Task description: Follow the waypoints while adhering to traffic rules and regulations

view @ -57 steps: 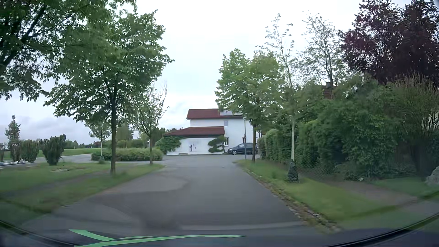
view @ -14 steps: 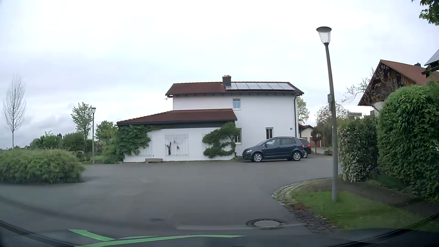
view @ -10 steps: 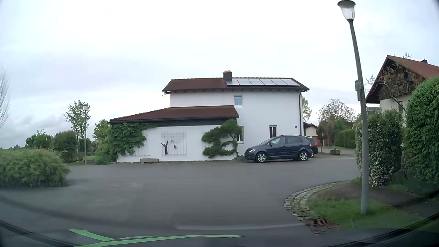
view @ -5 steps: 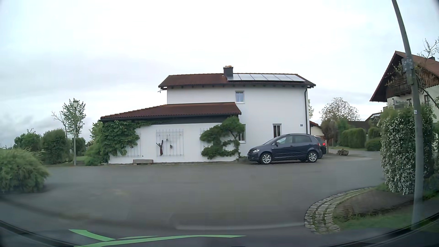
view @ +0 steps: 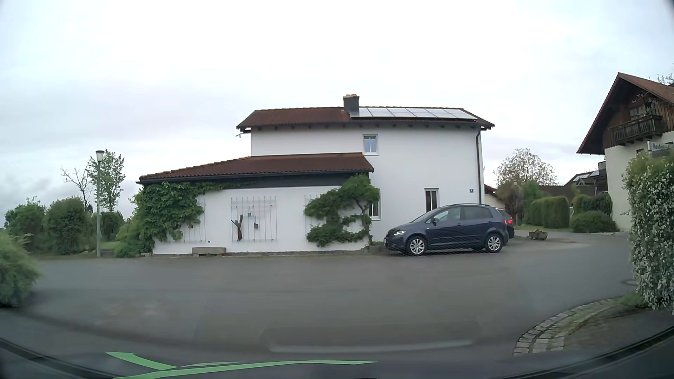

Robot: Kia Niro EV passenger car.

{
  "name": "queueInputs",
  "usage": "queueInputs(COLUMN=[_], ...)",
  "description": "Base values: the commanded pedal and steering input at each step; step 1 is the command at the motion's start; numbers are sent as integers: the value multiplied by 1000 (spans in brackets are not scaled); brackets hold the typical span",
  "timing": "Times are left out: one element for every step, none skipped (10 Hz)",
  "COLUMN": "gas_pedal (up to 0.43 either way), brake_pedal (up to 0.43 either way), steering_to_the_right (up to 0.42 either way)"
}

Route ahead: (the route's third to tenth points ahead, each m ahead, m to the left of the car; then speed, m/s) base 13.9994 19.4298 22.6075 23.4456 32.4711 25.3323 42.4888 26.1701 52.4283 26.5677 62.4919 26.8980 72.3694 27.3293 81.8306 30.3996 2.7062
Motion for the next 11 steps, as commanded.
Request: queueInputs(gas_pedal=[0, 0, 0, 0, 0, 0, 0, 0, 8, 20, 47], brake_pedal=[6, 0, 0, 0, 0, 0, 0, 0, 0, 0, 0], steering_to_the_right=[-14, -26, -39, -56, -79, -101, -128, -149, -165, -182, -205])
